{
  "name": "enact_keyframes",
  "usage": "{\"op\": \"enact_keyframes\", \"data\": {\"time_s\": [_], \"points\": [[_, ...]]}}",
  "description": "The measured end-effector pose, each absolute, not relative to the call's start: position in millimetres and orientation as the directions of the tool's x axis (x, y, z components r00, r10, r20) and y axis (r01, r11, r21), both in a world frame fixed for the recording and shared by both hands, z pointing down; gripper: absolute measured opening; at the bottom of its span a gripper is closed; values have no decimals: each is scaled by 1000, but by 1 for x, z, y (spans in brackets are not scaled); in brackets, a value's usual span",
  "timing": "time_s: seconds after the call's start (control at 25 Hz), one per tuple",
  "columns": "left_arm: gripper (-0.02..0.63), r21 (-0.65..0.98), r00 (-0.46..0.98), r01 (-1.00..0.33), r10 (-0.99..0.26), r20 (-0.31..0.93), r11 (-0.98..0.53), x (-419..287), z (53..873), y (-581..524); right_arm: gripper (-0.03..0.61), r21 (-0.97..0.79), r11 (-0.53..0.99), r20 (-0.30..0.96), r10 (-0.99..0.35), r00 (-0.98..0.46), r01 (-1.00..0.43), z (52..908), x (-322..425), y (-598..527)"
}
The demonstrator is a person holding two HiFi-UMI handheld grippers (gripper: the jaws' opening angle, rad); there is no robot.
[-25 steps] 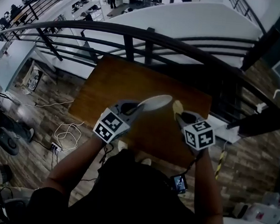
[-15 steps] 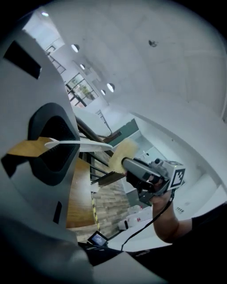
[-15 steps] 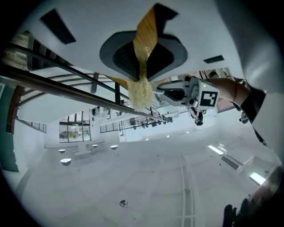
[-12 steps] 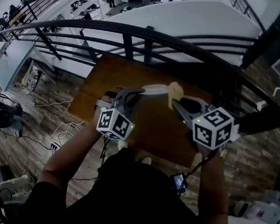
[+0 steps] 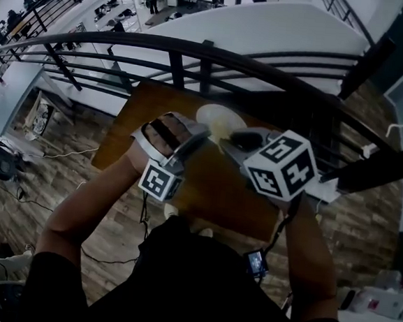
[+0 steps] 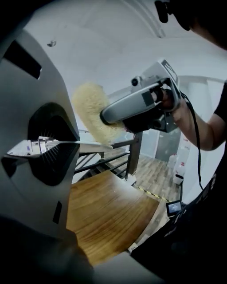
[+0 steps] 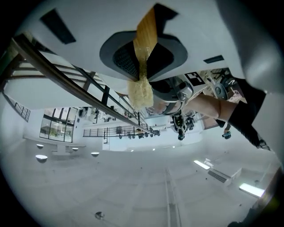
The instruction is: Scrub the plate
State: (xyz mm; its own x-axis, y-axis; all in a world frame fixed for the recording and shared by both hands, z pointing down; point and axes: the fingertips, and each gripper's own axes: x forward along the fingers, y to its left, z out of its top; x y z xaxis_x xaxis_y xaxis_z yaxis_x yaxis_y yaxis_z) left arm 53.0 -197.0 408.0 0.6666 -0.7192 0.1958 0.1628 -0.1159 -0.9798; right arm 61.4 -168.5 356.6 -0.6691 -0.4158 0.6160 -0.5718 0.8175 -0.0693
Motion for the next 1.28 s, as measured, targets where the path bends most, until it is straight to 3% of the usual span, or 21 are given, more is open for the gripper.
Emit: {"op": "enact_keyframes", "data": {"time_s": [0.36,0.8,1.28], "points": [[20,-969,724,248,-660,199,-20,66,407,-184,54,-124,840,753,-268,-601,-529,391,83,-170],[21,-974,817,225,-550,175,24,89,372,-156,54,-87,774,833,-288,-472,-627,424,170,-228],[21,-960,859,269,-470,204,75,128,376,-126,54,-23,891,801,-256,-542,-454,355,94,-206]]}}
